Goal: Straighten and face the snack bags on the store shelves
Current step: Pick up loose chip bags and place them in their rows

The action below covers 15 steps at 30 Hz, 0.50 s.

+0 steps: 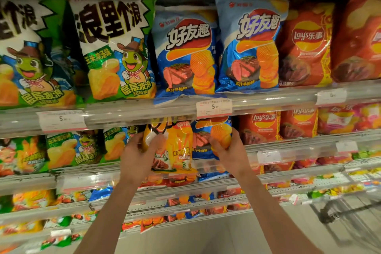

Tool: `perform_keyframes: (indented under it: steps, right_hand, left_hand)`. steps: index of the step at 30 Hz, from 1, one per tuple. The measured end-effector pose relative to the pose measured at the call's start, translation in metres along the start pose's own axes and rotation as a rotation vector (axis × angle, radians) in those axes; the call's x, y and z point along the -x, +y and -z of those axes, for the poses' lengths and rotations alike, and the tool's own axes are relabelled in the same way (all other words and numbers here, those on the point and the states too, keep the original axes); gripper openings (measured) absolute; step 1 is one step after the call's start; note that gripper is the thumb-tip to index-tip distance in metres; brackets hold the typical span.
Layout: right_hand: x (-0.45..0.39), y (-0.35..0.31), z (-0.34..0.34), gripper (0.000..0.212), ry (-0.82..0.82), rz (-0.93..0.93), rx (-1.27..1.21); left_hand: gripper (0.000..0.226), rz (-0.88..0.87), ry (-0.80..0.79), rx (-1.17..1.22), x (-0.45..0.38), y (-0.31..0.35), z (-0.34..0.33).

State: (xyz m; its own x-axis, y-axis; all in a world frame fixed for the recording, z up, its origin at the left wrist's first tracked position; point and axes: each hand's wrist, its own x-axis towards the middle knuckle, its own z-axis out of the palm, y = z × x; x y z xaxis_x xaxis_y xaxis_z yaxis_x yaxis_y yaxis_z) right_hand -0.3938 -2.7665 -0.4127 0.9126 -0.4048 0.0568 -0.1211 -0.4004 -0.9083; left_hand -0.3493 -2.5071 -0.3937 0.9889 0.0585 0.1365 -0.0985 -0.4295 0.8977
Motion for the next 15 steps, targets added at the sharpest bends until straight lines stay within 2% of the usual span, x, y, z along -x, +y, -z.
perform_keyframes:
  steps: [2,3,7,10,13,15]
  right_hand:
    - [-0.007,-0.001,0.0,0.044,0.004,0.033,0.016]
    - [-0.011,-0.002,0.001,0.045,0.008,0.046,0.026]
    - [-0.032,0.002,0.003,0.043,0.033,0.054,0.098]
    - [-0.038,0.01,0.0,0.052,0.01,0.051,0.151]
    - [-0.039,0.02,-0.002,0.051,-0.006,0.059,0.241]
    - [-0.042,0.027,-0.003,0.052,-0.005,0.069,0.284]
  left_hand:
    - [0.046,0.001,0.003,0.015,0.002,-0.001,0.001]
    - [0.048,0.016,0.009,0.031,0.003,0.0,0.002]
    - [0.035,0.033,0.028,0.057,0.005,0.005,0.007]
    - [0.039,0.029,0.037,0.062,0.006,0.006,0.01]
    - [0.034,0.032,0.037,0.058,0.006,0.0,0.01]
    - [0.041,0.031,0.042,0.061,0.006,-0.005,0.009]
